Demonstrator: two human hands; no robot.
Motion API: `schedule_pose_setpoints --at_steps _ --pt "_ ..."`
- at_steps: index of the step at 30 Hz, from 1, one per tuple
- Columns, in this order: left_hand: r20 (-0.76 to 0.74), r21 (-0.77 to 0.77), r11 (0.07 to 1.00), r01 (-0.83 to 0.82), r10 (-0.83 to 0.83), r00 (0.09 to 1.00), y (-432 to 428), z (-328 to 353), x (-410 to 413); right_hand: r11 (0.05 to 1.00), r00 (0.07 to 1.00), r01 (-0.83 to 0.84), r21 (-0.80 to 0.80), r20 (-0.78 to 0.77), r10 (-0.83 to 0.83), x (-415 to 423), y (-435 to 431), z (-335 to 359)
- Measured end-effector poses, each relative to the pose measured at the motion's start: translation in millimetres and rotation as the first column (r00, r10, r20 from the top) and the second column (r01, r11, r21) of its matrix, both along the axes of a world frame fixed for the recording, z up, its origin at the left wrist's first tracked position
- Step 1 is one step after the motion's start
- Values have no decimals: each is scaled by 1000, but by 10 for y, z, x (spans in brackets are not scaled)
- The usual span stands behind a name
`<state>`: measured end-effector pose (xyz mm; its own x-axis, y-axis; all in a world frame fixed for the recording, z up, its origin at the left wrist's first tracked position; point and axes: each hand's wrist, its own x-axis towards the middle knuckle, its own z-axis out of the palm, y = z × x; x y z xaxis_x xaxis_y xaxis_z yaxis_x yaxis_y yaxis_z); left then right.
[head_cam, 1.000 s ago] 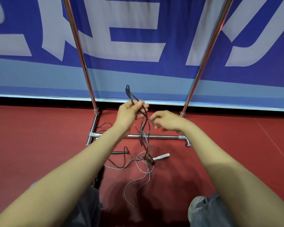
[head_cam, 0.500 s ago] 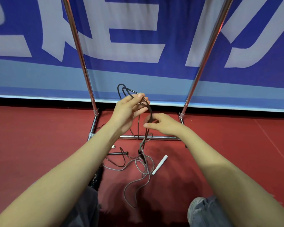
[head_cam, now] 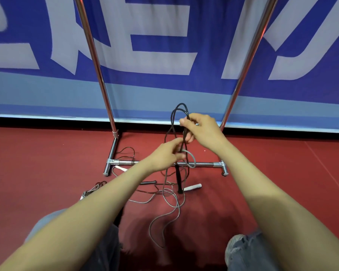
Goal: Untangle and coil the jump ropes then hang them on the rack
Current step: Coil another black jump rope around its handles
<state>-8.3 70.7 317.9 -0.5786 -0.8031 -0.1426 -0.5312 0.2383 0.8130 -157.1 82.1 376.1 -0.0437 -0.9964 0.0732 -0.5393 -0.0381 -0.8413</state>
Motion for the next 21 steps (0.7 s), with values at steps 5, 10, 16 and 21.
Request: schedule_pose_setpoints --at_steps 5,10,16,21 --pt "1 -2 990 -141 141 990 2 14 42 999 1000 13 -37 -7 -13 -28 3 9" --pt "-20 -229 965 -128 126 992 -23 -30 14 998 990 60 7 130 -60 -52 -24 -10" --pt "-214 -90 977 -191 169 962 19 9 -60 994 909 6 108 414 -51 43 -22 -41" --pt "-420 101 940 -327 338 842 -49 156 -28 971 900 23 236 419 -123 -46 -102 -56"
